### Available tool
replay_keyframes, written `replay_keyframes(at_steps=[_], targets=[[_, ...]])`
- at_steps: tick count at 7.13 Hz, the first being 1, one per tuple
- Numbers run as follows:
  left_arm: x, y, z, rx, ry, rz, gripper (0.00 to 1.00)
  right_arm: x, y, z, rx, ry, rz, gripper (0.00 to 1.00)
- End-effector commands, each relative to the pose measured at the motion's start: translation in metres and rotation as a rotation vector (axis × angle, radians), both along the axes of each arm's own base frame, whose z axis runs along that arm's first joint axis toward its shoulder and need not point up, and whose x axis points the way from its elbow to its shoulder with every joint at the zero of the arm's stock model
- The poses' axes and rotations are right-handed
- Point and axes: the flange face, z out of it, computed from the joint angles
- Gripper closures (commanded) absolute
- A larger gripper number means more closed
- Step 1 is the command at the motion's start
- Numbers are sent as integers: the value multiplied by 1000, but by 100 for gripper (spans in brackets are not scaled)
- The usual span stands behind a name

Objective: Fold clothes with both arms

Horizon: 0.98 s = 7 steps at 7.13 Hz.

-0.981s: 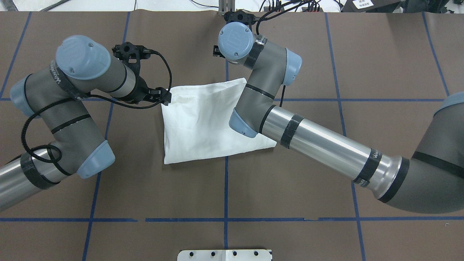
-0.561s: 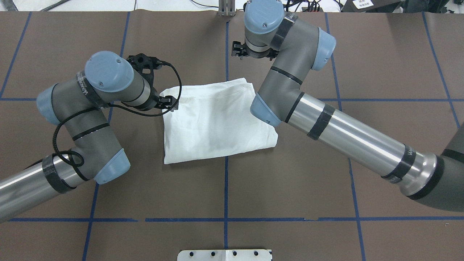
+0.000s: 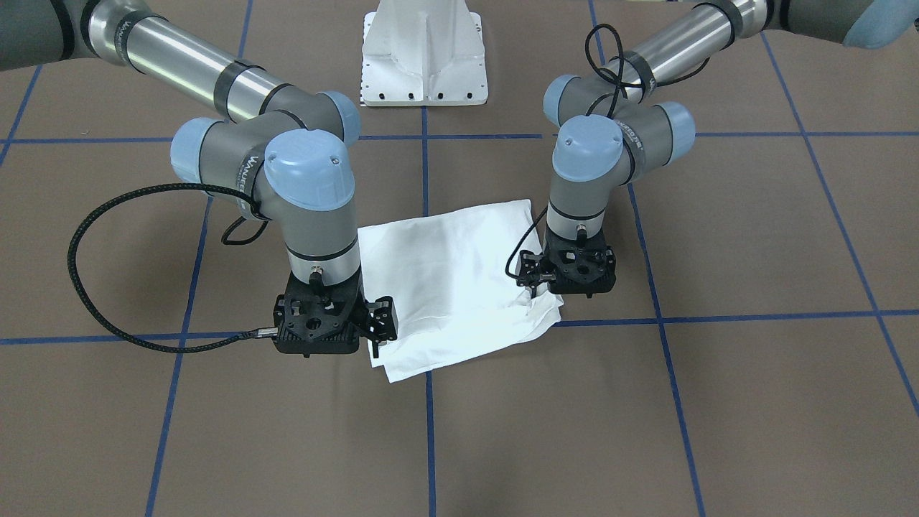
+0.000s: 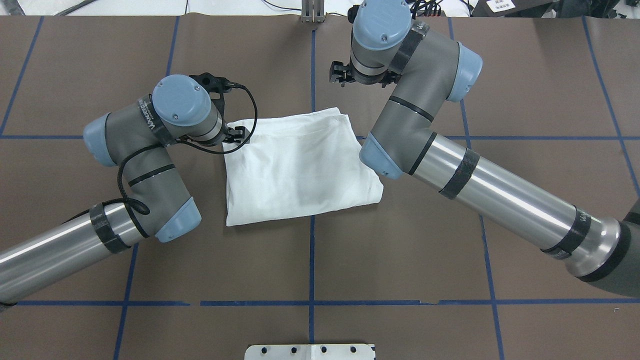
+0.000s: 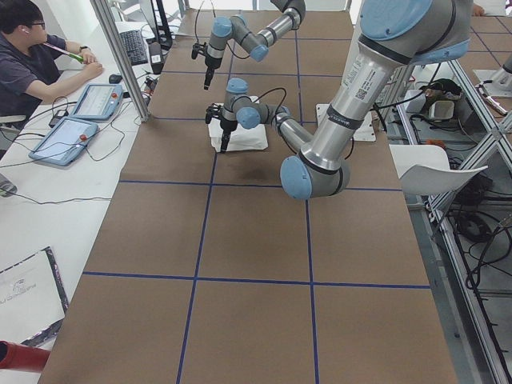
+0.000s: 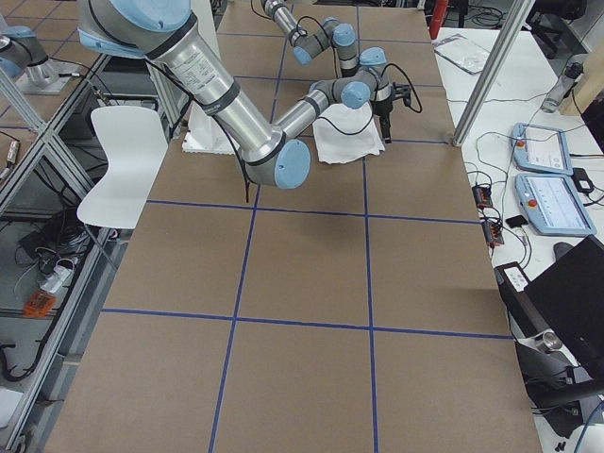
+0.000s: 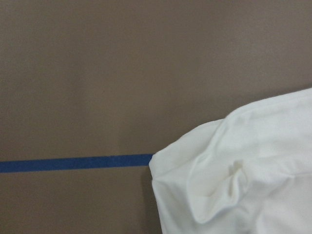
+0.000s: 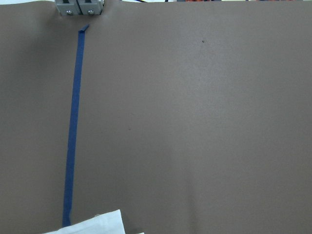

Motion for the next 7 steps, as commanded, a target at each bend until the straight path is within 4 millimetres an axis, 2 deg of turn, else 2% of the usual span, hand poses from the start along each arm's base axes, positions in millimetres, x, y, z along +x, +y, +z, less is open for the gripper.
replay_keyframes(at_steps=[1,3,4,5,6,7], targets=[[-8,-74,16,-30,-78,-89,0,0,1,0,-2,-1,1,0],[-48,-105,24,26,-141,-91,0,0,2,12,-8,10,-2,0],[-63,-110,14,58,-127,-65,0,1,1,13,-11,11,-1,0],[-79,-106,-4,45,-49,-31,0,11,-6,14,-19,9,4,0],[-102,-75,-7,73,8,21,0,44,-24,26,-71,-7,-94,0],[-148,-61,-12,129,47,98,0,92,-31,33,-72,12,-166,0]])
